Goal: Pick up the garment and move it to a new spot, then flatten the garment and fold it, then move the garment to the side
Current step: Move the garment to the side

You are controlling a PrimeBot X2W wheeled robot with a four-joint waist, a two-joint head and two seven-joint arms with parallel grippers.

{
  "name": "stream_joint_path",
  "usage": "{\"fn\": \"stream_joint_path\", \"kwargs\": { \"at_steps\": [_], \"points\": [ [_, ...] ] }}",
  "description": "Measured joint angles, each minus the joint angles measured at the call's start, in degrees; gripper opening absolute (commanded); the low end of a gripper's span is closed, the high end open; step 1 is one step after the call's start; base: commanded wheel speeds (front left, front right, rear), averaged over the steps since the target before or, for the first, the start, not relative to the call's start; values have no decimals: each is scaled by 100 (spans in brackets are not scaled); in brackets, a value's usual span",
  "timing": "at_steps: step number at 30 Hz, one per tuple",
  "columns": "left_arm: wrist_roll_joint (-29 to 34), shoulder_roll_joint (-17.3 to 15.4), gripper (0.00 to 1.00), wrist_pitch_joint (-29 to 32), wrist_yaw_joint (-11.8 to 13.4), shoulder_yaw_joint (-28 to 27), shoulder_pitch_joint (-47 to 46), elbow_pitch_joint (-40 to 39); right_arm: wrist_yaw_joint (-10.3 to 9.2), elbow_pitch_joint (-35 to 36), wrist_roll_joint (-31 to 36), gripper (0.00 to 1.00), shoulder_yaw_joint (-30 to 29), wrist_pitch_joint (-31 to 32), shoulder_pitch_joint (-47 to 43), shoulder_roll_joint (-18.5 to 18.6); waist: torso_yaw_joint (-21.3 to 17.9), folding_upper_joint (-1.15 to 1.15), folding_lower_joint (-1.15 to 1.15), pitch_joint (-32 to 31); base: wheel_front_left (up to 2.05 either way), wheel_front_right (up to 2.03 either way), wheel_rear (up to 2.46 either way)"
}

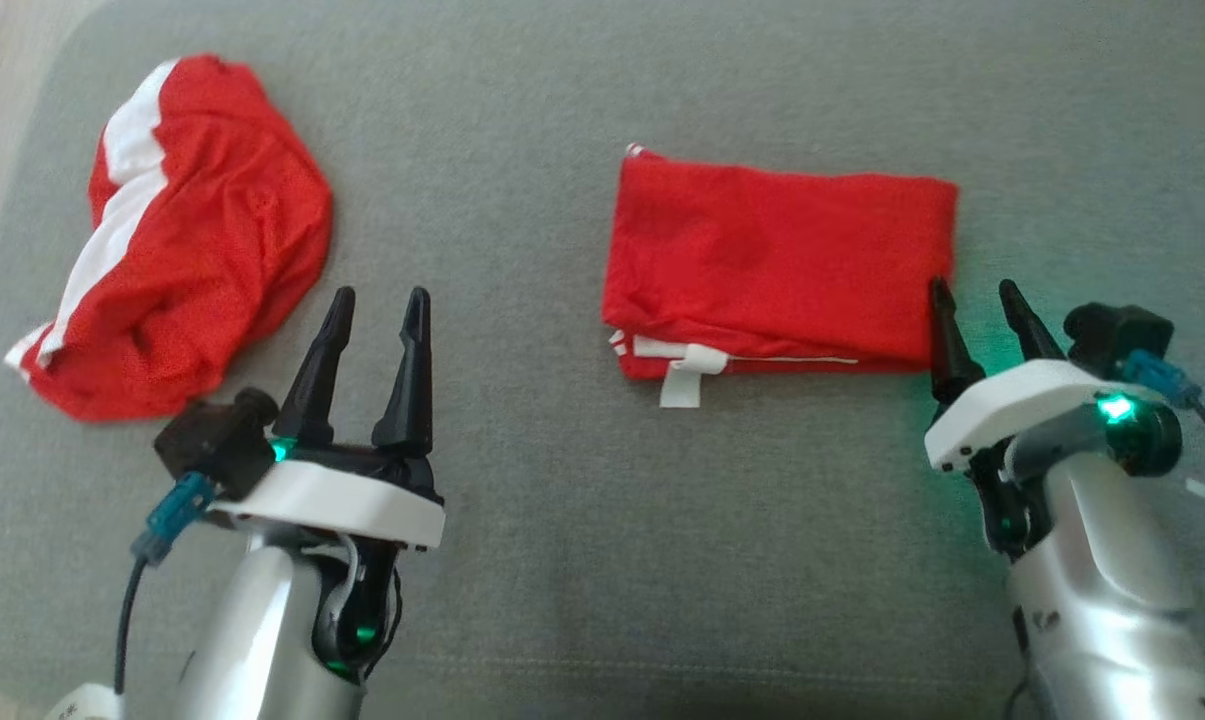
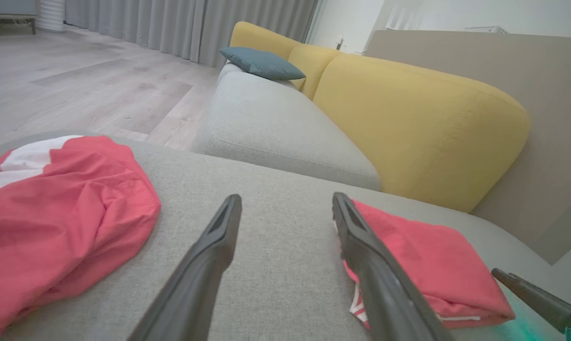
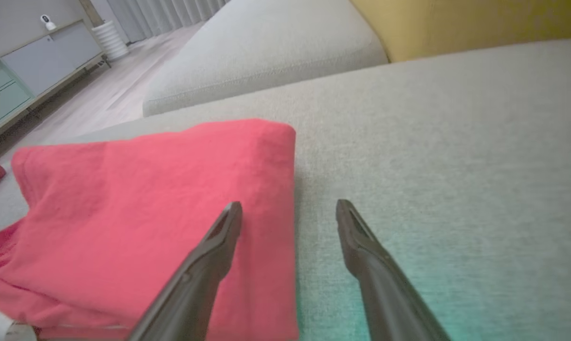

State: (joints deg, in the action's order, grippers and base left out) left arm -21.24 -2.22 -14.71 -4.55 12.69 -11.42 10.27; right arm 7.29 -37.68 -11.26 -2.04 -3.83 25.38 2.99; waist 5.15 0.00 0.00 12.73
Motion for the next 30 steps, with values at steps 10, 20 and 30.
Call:
{"fn": "stream_joint_path", "kwargs": {
  "at_steps": [10,20,30],
  "points": [
    [-13,3,100,0,-5,13,-231,22,0,-1020,85,100,-143,-81,810,31,336,0,0,452,0,0,0],
    [-8,3,100,0,-5,-90,-302,26,1,-1500,850,0,-146,-457,1113,41,191,0,0,416,0,0,0],
    [-1,4,100,0,-56,-233,-298,14,1,-1302,1616,0,-308,-565,1138,1038,-173,0,0,338,0,0,0]
  ]
}}
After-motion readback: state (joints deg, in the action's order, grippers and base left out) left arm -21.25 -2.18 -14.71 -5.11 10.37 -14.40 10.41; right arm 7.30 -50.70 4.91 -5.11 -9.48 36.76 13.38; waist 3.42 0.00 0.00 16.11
